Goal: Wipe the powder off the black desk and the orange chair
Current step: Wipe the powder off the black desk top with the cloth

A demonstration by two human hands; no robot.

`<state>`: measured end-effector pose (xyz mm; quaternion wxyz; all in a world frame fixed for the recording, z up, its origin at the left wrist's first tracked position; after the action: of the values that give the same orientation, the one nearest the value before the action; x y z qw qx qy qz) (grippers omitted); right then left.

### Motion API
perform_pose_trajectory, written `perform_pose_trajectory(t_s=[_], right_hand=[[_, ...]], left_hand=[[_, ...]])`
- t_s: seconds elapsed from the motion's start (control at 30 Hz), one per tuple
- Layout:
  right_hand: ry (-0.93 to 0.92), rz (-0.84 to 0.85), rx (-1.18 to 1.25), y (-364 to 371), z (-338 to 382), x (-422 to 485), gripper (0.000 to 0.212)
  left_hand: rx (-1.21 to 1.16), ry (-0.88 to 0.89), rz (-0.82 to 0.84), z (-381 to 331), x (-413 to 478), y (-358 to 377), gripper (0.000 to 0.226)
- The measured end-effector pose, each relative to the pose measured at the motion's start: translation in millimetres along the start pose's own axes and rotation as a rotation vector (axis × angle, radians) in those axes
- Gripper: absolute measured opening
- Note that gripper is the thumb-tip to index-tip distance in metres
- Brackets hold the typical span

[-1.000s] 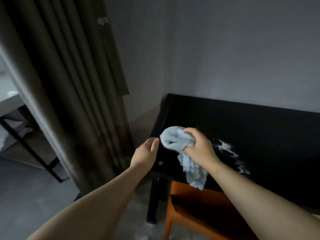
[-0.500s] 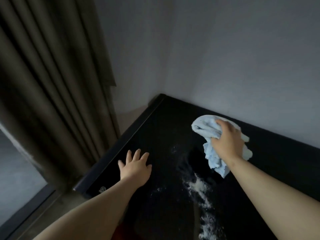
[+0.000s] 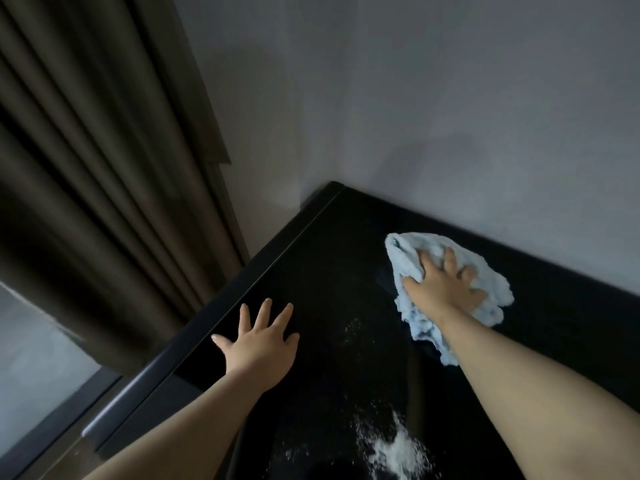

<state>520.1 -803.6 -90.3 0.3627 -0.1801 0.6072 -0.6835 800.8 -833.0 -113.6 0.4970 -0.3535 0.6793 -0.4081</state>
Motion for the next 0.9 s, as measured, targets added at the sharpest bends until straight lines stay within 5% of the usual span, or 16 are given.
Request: perform_pose_trajectory(t_s=[0.13, 0.27, 0.47, 0.57, 0.63, 0.77, 0.9], right_hand=[[-0.066, -0.041, -0.006, -5, 63, 14, 0.053], [-0.605, -0.027, -0.121, 22, 77, -5, 0.044], [-1.014, 0.318, 0.226, 17, 33, -65, 0.045], [-0.952, -0.016, 0.519, -4, 25, -38, 0.036], [-0.703, -0.164, 0.431, -20, 37, 1, 0.046], [-0.229, 0.023, 0.026, -18, 64, 59, 0.061], [-0.147, 0.100, 0.054, 1, 115, 67, 0.073]], left_hand=[[0.050, 0.032, -0.016, 7, 3, 0, 0.051], [0.055, 0.065, -0.052, 13, 5, 0, 0.049], [0.049, 0.076, -0.060, 16, 6, -3, 0.048], [0.069, 0.089, -0.078, 16, 7, -5, 0.048], [0.074, 0.098, -0.086, 13, 8, -8, 0.048], [0.073, 0.108, -0.056, 11, 11, -13, 0.048], [0.039, 0.107, -0.052, 13, 12, -13, 0.047]])
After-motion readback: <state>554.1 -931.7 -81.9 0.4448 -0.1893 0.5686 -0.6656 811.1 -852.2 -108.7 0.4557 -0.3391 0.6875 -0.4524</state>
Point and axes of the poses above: each hand's wrist, its own x-axis towards the middle knuckle, its own y-axis out of the palm, z = x × y, the point moved 1 cm from there along x, towards the middle knuckle, and after that the axes turned 2 degrees about x, right-handed, at the moved point
